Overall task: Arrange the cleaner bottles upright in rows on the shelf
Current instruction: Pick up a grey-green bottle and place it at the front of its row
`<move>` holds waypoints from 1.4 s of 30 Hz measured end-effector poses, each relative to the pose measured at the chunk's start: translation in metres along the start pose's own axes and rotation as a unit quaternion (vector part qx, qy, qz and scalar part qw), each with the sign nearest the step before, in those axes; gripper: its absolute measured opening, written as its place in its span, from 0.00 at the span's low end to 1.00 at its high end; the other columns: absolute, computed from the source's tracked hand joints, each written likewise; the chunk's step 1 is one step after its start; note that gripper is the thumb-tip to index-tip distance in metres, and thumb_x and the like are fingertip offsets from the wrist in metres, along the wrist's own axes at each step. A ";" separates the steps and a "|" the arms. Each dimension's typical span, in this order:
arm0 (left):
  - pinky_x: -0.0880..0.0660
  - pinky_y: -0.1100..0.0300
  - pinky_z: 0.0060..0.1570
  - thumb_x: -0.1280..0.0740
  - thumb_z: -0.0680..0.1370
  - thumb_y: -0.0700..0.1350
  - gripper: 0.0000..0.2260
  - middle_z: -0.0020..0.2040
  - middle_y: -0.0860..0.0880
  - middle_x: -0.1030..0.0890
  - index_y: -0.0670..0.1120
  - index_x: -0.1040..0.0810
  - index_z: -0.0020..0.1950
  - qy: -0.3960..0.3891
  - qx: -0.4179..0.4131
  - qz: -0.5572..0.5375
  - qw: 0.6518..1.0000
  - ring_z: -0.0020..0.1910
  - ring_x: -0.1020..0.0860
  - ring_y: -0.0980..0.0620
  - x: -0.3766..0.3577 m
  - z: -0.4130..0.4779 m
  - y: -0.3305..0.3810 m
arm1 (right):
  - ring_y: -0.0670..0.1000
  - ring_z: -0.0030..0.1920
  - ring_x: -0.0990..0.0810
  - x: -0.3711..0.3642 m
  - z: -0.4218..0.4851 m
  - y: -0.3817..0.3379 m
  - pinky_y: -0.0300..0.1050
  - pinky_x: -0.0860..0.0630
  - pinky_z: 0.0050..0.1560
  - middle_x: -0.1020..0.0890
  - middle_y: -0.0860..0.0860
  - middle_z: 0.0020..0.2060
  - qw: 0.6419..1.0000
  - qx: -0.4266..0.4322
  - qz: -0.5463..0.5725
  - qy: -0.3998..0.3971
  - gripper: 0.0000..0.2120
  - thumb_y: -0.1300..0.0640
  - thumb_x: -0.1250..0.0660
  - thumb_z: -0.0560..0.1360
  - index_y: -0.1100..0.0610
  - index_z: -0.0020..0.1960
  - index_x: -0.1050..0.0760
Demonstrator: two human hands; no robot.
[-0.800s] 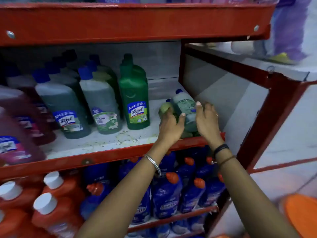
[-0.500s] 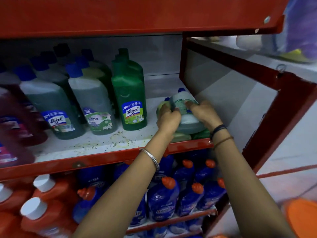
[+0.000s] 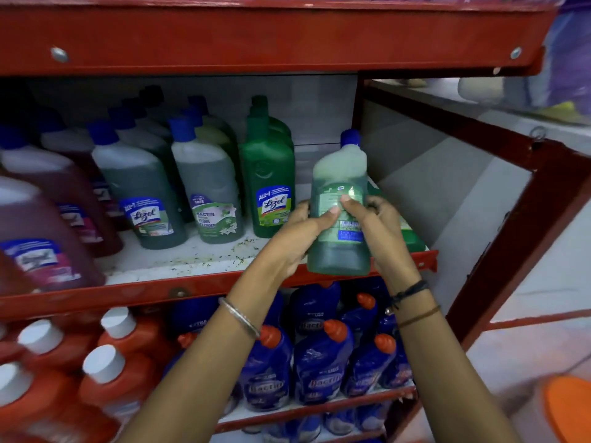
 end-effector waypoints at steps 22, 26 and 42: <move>0.26 0.44 0.61 0.37 0.75 0.34 0.21 0.58 0.47 0.24 0.47 0.39 0.65 0.214 -0.201 0.212 0.932 0.58 0.24 0.49 0.255 -0.121 0.071 | 0.52 0.60 0.21 -0.278 -0.052 0.007 0.57 0.25 0.62 0.21 0.55 0.60 0.954 0.132 -0.173 -0.206 0.25 0.58 0.28 0.69 0.57 0.62 0.32; 0.24 0.51 0.58 0.37 0.75 0.34 0.21 0.55 0.50 0.25 0.52 0.39 0.61 0.219 -0.187 0.194 0.938 0.56 0.24 0.50 0.273 -0.116 0.055 | 0.48 0.53 0.20 -0.283 -0.049 0.029 0.51 0.22 0.57 0.20 0.51 0.54 0.966 0.110 -0.156 -0.176 0.25 0.59 0.26 0.68 0.59 0.61 0.32; 0.23 0.57 0.49 0.46 0.76 0.31 0.14 0.51 0.49 0.25 0.45 0.30 0.57 0.221 -0.279 0.313 0.880 0.51 0.23 0.47 0.264 -0.151 0.041 | 0.43 0.42 0.19 -0.302 -0.058 0.021 0.36 0.24 0.40 0.16 0.48 0.43 0.933 0.148 -0.266 -0.190 0.21 0.40 0.29 0.66 0.53 0.52 0.21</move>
Point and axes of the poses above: each hand's wrist, its own z-axis towards the middle knuckle, its own x-axis out of the back of the hand, y = z × x, the point moved 10 cm from there along z, towards the middle knuckle
